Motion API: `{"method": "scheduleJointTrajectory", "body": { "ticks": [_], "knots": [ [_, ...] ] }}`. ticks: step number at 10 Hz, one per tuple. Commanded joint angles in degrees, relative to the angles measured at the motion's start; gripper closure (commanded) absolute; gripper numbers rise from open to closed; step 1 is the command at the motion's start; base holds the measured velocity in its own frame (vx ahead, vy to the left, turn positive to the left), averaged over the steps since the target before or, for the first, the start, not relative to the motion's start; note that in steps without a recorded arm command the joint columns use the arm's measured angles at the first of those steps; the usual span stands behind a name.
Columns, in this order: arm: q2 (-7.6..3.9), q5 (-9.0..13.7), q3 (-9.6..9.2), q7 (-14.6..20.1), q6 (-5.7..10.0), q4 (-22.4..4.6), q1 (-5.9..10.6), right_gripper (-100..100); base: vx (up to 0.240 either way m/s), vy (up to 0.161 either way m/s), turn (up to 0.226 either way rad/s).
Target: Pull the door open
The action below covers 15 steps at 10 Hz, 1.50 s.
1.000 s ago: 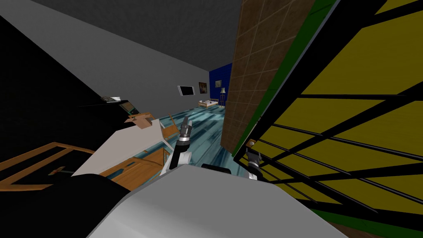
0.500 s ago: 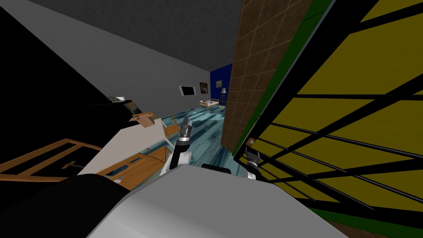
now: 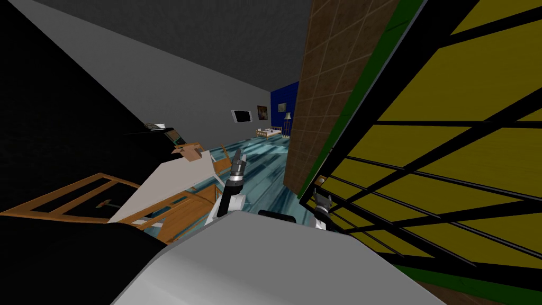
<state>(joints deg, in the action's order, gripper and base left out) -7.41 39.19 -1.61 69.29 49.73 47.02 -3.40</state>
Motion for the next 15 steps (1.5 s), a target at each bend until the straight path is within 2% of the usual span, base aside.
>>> {"method": "scheduleJointTrajectory", "body": {
  "ticks": [1, 2, 3, 4, 7, 8, 9, 11, 12, 13, 14, 15],
  "knots": [
    [0.0, 0.0, 0.0, 0.0, 0.0, 0.0, 0.0, -100, -0.021, 0.001, 0.004],
    [-1.33, 0.23, -0.04, 1.81, 0.29, -0.43, -0.59, -100, 0.105, 0.03, 0.046],
    [-1.83, 0.3, -0.05, 2.4, 0.4, -0.6, -0.81, -100, 0.187, 0.031, 0.038],
    [-3.01, 0.45, -0.07, 3.8, 0.66, -0.99, -1.33, -100, 0.198, 0.01, 0.04],
    [-5.01, 0.71, -0.09, 6.15, 1.11, -1.66, -2.2, -100, 0.133, -0.015, 0.035],
    [-6.38, 0.89, -0.11, 7.77, 1.41, -2.12, -2.8, -100, 0.13, -0.005, 0.047],
    [-7.05, 0.97, -0.12, 8.56, 1.56, -2.35, -3.09, -100, 0.133, -0.014, 0.041],
    [-9.31, 1.27, -0.15, 11.23, 2.06, -3.1, -4.07, -100, 0.144, -0.02, 0.054],
    [-9.71, 1.32, -0.16, 11.71, 2.15, -3.24, -4.25, -100, 0.159, -0.02, 0.027],
    [-9.32, 1.29, -0.13, 11.04, 1.87, -3.03, -4.03, -100, 0.061, -0.007, 0.004],
    [-9.32, 1.29, -0.13, 11.04, 1.87, -3.03, -4.03, 100, -0.006, 0.0, -0.001],
    [-9.32, 1.29, -0.13, 11.04, 1.87, -3.03, -4.03, 100, -0.021, 0.003, 0.007]
  ]
}}
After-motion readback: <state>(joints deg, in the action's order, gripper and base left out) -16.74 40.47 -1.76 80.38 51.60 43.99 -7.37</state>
